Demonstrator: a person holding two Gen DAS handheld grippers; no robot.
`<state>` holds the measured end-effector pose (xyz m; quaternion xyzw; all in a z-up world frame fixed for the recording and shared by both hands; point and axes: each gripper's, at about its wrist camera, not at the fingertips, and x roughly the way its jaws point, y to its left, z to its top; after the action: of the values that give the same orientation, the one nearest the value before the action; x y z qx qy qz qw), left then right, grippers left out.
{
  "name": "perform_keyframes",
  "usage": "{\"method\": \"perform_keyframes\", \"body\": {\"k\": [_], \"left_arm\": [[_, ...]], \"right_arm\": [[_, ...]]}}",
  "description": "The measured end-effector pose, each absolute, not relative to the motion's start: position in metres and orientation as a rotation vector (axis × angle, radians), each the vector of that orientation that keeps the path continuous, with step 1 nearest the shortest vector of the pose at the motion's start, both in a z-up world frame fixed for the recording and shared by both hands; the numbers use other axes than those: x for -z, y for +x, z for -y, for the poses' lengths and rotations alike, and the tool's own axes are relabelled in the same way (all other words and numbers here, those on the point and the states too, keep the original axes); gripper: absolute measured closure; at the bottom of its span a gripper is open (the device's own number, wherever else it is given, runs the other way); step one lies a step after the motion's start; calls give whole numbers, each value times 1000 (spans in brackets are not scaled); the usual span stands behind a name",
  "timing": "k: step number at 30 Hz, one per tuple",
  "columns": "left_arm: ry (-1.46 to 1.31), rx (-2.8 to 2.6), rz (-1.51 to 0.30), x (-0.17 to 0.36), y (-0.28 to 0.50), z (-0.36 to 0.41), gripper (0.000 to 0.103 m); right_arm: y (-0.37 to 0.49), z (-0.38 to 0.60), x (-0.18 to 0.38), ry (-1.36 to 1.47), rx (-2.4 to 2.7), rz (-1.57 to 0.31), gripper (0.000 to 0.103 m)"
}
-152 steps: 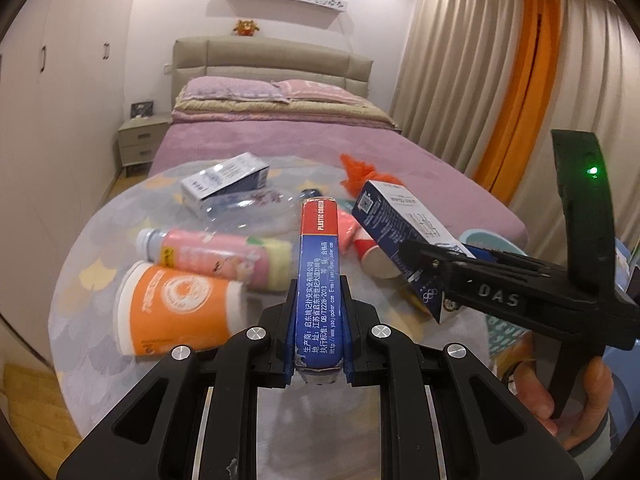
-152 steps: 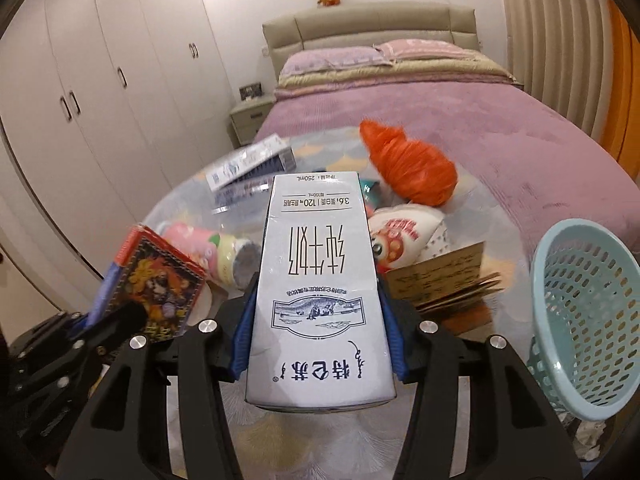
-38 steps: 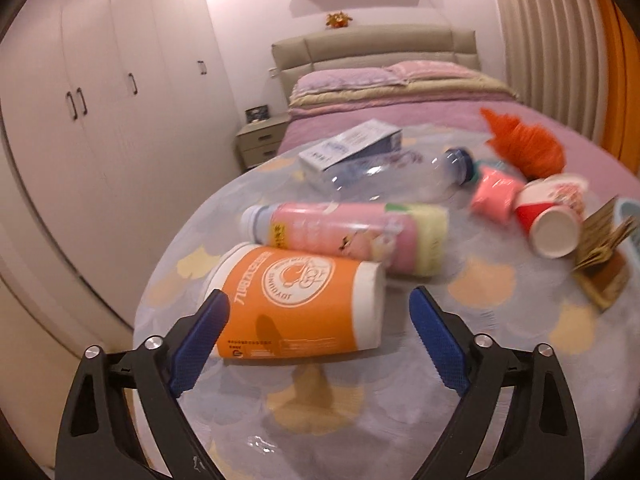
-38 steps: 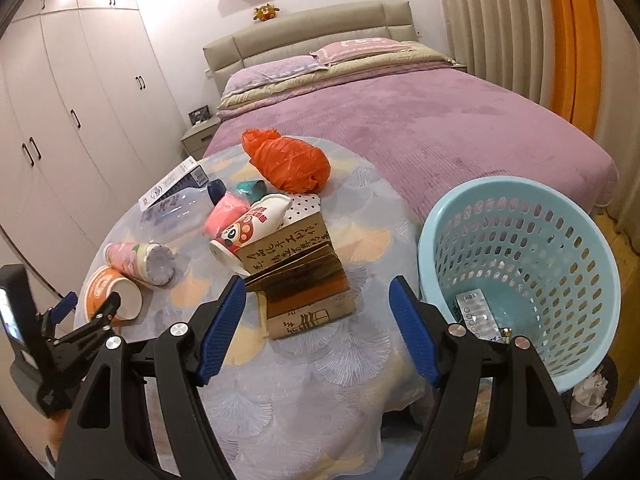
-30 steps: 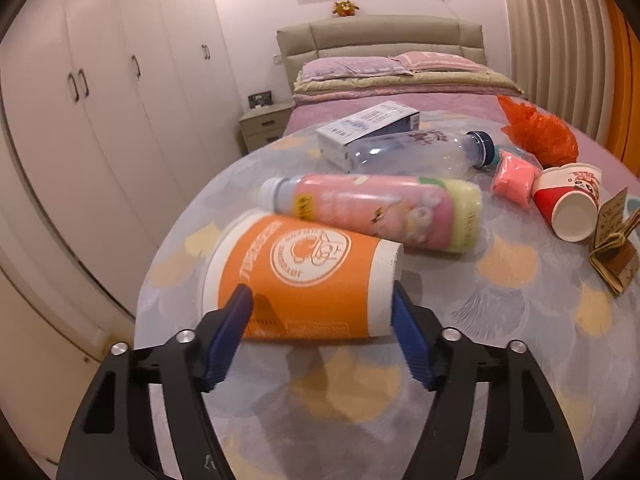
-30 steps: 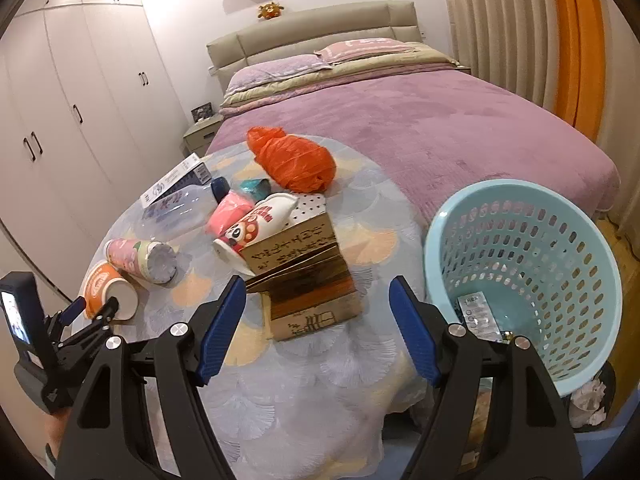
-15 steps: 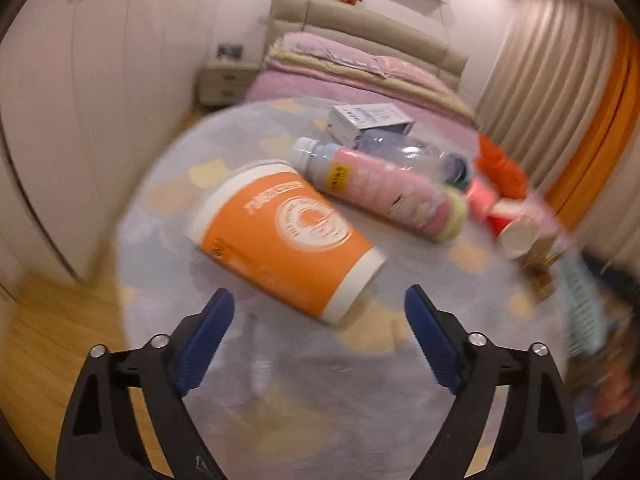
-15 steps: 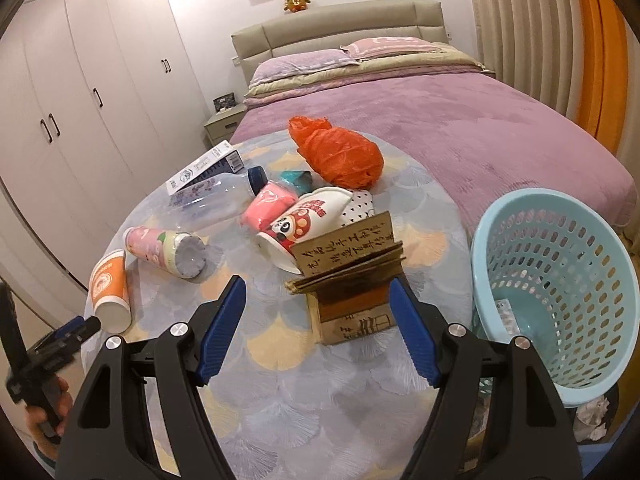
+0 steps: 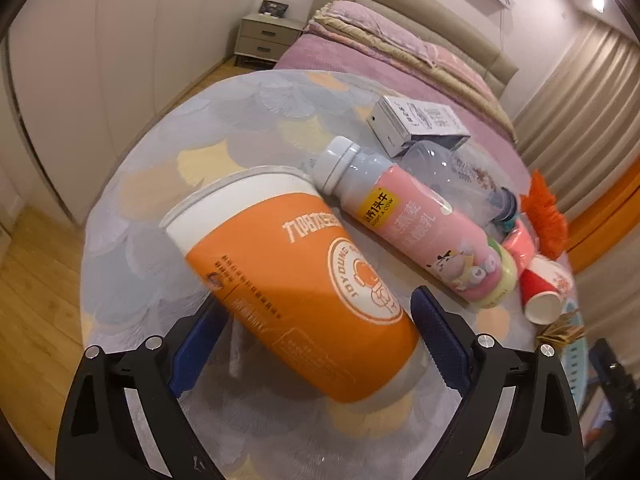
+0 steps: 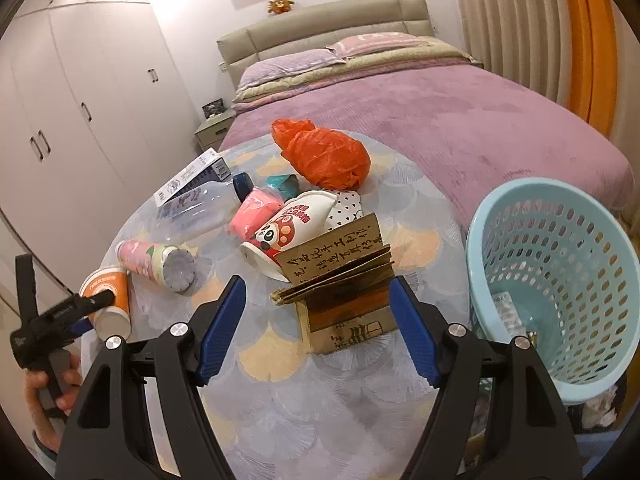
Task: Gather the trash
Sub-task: 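Grasp the orange paper cup with the left tool while the right tool grasps the cardboard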
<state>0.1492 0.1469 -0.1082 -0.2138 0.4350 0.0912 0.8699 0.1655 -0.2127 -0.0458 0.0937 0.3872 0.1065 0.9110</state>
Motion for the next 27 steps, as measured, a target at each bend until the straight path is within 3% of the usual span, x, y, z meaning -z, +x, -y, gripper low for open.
{"method": "perform_keyframes", "body": {"k": [3, 8, 13, 15, 19, 21, 23, 27], "left_arm": [[-407, -190, -912, 109, 152, -144, 20], [-404, -133, -909, 111, 148, -141, 38], [-384, -110, -896, 111, 141, -139, 43], [-380, -103, -888, 111, 136, -140, 43], [-385, -94, -871, 109, 127, -140, 46], [-390, -87, -856, 106, 120, -142, 47], [-381, -86, -836, 101, 112, -141, 49], [-398, -79, -799, 93, 97, -142, 51]], "right_arm": [[172, 210, 47, 209, -187, -822, 33], [186, 202, 63, 263, -161, -911, 33], [200, 205, 73, 338, -127, -953, 36], [204, 204, 76, 334, -119, -973, 60], [206, 206, 83, 358, -157, -1004, 77], [201, 205, 81, 346, -166, -995, 93], [196, 204, 75, 328, -174, -980, 98], [186, 202, 65, 294, -182, -950, 100]]}}
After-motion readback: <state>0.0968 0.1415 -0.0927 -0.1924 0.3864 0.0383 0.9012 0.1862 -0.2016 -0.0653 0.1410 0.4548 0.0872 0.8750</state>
